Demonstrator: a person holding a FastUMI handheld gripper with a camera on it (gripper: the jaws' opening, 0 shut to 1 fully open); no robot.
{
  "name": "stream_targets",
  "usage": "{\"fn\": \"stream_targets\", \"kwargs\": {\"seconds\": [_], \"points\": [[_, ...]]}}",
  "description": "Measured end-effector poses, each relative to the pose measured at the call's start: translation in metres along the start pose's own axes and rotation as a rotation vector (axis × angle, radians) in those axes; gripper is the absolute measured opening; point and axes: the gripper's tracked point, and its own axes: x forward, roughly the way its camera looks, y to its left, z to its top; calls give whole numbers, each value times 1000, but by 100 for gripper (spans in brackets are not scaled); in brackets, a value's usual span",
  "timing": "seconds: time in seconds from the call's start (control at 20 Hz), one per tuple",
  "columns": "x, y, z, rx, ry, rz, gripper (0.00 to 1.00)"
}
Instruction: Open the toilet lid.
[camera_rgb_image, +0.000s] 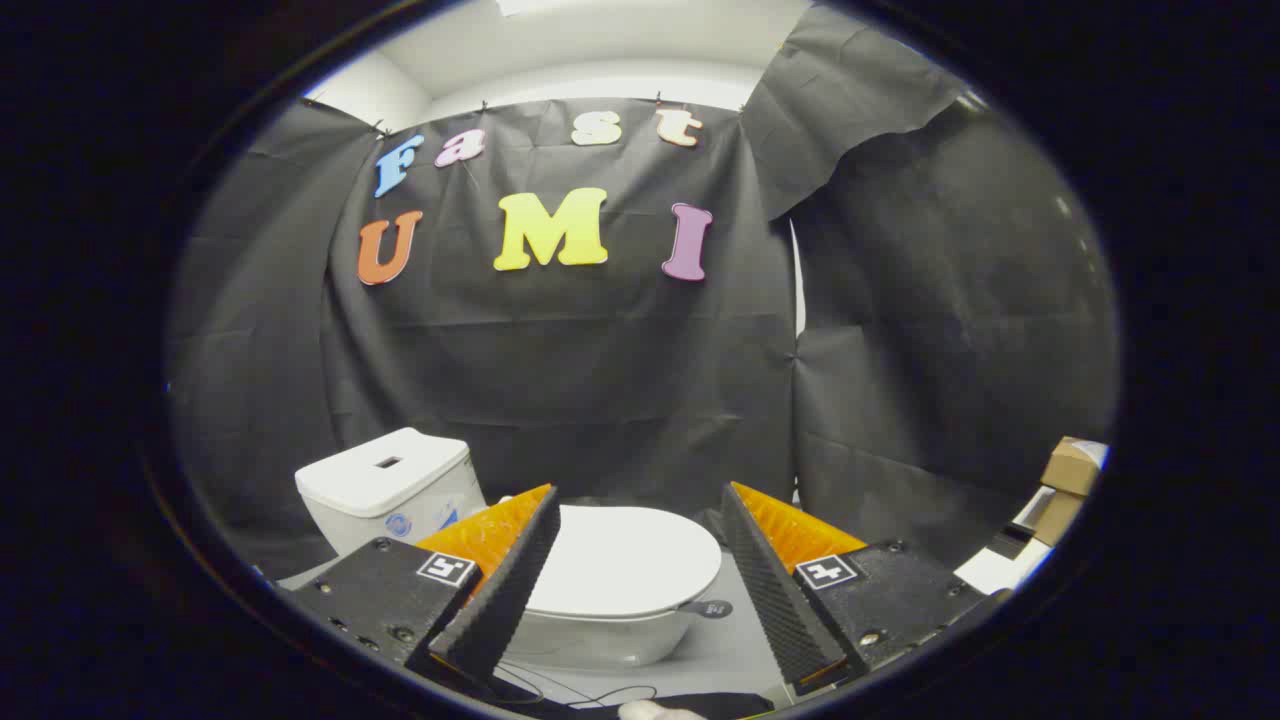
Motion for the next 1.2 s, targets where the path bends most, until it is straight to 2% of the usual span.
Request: {"fn": "stream_targets", "kwargs": {"seconds": [0.7, 1.2], "points": [[13, 16, 5, -28, 5, 28, 100], [69, -6, 26, 17, -23, 6, 100]]}}
